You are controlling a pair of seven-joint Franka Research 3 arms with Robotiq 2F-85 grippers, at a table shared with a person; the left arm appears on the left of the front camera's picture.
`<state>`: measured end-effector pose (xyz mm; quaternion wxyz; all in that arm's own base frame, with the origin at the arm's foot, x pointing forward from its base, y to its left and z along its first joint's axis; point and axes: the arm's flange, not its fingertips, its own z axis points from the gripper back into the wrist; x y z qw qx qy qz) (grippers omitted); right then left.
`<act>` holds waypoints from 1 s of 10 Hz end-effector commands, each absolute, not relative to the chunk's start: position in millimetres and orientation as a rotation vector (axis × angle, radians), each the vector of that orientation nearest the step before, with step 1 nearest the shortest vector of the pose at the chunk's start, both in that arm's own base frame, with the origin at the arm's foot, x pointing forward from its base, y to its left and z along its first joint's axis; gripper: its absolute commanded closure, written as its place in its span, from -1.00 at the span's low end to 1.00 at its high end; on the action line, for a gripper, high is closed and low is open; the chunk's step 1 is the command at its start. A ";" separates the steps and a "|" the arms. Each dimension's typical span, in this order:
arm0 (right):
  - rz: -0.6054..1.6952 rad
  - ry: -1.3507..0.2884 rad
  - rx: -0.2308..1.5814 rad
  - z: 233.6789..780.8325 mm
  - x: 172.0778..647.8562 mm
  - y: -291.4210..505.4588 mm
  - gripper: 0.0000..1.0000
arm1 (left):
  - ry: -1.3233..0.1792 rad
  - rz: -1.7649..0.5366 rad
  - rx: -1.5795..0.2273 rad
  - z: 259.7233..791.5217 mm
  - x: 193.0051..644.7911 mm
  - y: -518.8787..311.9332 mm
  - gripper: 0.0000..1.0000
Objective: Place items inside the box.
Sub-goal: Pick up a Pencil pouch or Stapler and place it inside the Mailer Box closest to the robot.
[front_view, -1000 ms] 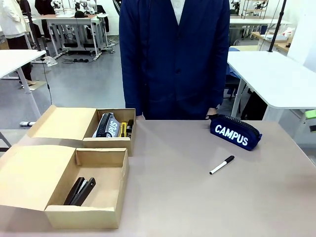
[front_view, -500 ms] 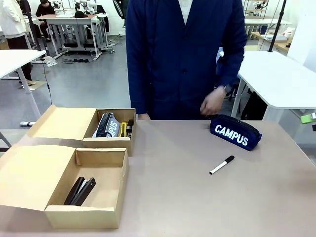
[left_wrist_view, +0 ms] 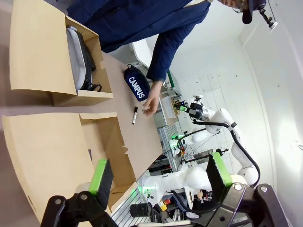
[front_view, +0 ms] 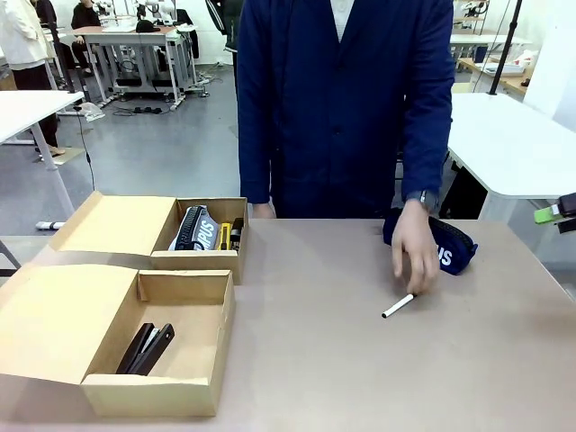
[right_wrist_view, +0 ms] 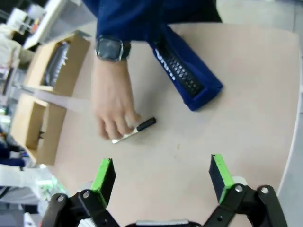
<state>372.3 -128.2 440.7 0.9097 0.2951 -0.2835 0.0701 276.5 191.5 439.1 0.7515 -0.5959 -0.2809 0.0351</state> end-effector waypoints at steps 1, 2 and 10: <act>0.039 -0.568 0.715 439.0 345.4 -167.4 -1.00 | -0.641 0.062 -1.315 440.5 276.7 190.7 -1.00; 0.009 -0.595 0.725 436.0 324.9 -180.3 -1.00 | -0.641 0.062 -1.315 440.5 276.7 190.7 -1.00; -0.045 -0.559 0.712 426.2 325.7 -185.7 -1.00 | -0.641 0.062 -1.315 440.5 276.7 190.7 -1.00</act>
